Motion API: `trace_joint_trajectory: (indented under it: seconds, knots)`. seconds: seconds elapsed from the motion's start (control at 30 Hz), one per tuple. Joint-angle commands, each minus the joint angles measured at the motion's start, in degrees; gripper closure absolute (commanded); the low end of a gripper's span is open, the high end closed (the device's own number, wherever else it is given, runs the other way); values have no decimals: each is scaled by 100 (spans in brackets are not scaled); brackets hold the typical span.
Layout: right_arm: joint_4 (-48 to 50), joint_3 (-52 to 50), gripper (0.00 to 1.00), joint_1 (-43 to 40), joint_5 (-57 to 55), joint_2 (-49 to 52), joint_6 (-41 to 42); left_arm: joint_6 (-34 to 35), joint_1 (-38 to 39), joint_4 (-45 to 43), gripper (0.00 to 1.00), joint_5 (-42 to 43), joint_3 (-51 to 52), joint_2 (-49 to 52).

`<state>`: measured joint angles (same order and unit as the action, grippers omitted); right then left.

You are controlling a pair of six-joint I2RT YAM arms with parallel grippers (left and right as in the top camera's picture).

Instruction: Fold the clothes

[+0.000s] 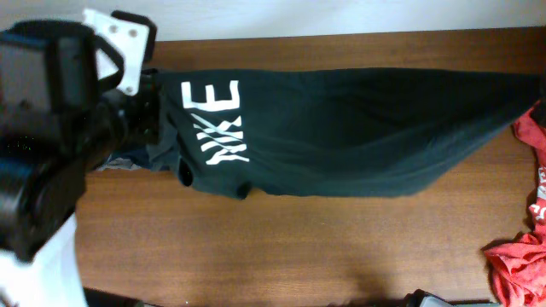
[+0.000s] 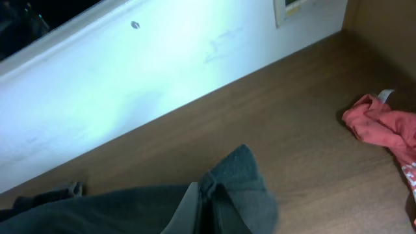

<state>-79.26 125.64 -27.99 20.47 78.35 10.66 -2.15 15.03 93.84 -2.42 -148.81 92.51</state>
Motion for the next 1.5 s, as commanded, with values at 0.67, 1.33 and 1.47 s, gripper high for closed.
trace_joint_trajectory:
  seconds: [0.67, 1.33, 1.47]
  knots:
    - [-1274, 426, 96, -15, -850, -81, 96, -94, -9, 74, 100, 48, -17, -682]
    - [1722, 140, 12, 743, -267, 4116, -293, -330, -195, -3495, 1, -479, -24, 4264]
    - [1375, 142, 6, -26, 769, 3742, -291, -332, -402, -3115, 1, -588, -236, 3753]
